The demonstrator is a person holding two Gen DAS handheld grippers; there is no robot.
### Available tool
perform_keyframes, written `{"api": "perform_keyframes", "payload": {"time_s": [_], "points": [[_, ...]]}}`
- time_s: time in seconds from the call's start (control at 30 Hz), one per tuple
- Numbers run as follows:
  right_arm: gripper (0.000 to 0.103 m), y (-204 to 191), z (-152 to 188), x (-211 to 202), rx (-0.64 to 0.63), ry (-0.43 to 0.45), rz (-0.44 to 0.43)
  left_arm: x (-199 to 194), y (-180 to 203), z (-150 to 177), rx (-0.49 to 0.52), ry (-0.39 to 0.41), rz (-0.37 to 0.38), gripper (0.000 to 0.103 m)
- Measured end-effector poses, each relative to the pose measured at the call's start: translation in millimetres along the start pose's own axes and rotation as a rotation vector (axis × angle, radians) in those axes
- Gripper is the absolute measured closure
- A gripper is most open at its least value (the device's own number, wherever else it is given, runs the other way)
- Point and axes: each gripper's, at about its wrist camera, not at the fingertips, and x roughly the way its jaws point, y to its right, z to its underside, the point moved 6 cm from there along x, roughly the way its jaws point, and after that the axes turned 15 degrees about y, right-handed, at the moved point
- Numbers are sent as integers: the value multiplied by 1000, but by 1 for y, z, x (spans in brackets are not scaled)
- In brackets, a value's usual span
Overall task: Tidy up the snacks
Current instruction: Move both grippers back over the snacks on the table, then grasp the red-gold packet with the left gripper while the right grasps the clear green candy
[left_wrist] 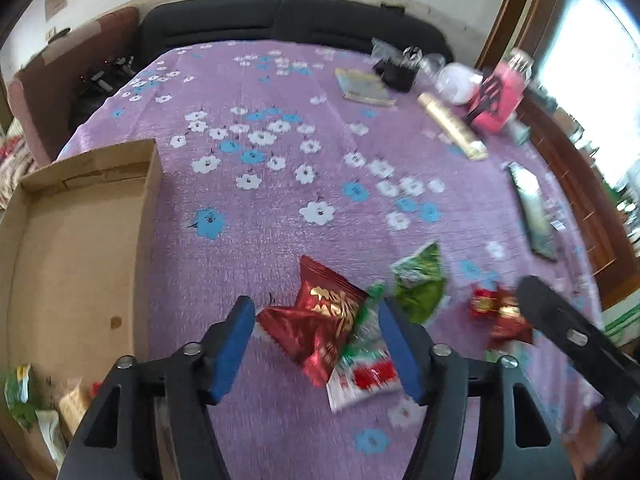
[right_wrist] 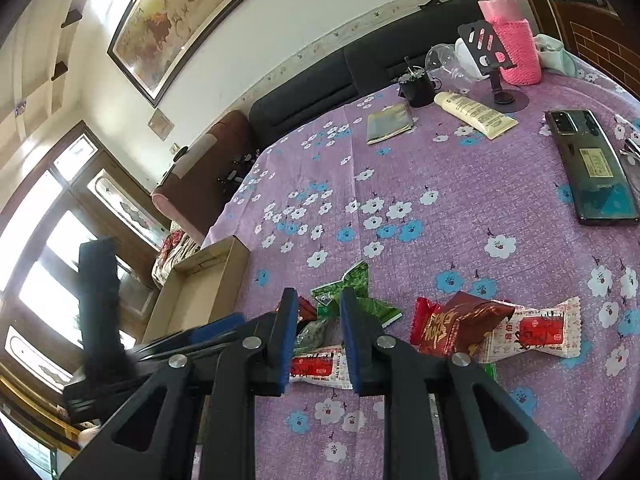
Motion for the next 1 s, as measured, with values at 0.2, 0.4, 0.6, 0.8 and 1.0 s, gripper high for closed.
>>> {"api": "perform_keyframes", "payload": {"time_s": [0.2, 0.4, 0.6, 0.8, 1.0], "points": [[82, 0, -1, -2, 7, 7, -4, 10, -2, 8, -13, 6, 17, 38], [81, -2, 3, 1, -11, -2, 3, 3, 1, 24, 20, 16, -7, 72], [81, 1, 6, 6, -31, -4, 28, -8, -4, 29, -23, 29, 9, 76], [80, 3, 5, 7, -26, -5, 30, -16, -1, 21, 2, 17, -8, 53], [79, 3, 6, 6, -18, -9, 22, -11, 0, 8, 69, 42, -61, 38]]}}
